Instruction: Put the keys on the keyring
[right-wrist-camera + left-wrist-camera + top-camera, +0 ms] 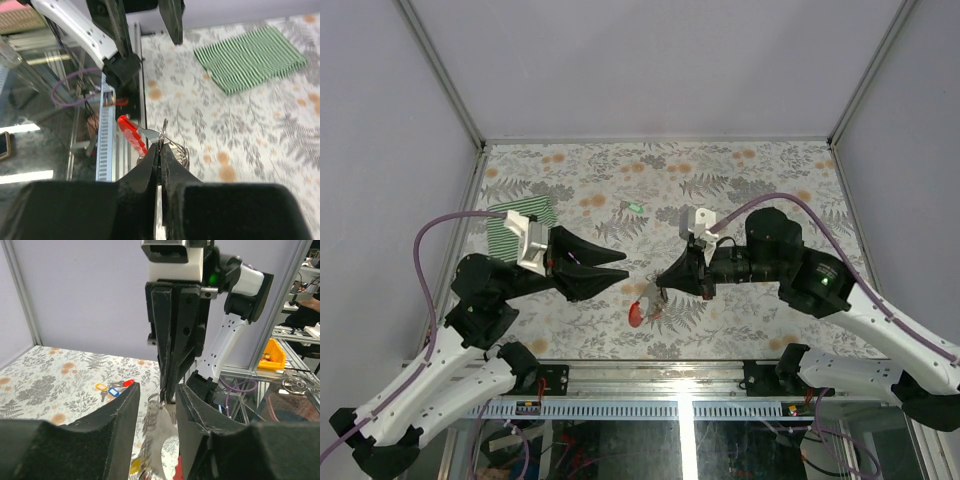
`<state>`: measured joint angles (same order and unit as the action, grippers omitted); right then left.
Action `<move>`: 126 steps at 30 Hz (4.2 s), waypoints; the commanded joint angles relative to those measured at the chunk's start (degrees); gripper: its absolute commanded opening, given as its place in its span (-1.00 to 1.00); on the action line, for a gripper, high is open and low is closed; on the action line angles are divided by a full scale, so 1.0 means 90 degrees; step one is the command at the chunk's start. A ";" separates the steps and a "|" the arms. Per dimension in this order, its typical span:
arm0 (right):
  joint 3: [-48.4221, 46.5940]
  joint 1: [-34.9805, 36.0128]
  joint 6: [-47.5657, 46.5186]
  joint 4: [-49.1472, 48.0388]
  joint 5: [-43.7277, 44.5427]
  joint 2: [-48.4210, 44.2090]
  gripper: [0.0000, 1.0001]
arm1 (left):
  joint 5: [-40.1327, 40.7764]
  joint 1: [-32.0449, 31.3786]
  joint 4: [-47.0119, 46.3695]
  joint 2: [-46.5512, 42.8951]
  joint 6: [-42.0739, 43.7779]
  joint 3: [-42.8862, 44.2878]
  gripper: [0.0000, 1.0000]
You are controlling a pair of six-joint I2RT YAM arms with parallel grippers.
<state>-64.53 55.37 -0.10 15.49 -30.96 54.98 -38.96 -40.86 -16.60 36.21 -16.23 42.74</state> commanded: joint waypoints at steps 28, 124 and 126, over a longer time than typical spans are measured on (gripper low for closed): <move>-0.4245 0.0009 -0.0568 0.6140 0.0510 0.2837 -1.00 | -0.1521 -0.0176 -0.0742 0.1397 0.0761 -0.0261 -0.29; -0.3639 0.0007 -0.0244 0.4632 0.0782 0.2129 -0.69 | -0.0656 -0.0688 0.0728 0.1613 0.1500 0.0411 -1.00; -0.3495 0.0013 -0.0121 0.4319 0.0953 0.1937 -0.55 | -0.0445 -0.0699 0.0508 0.1479 0.1365 0.0292 -1.00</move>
<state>-97.23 55.40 -4.12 62.57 -25.12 77.38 -47.46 -46.59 -7.66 52.29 -1.19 46.48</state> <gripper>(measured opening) 0.173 0.012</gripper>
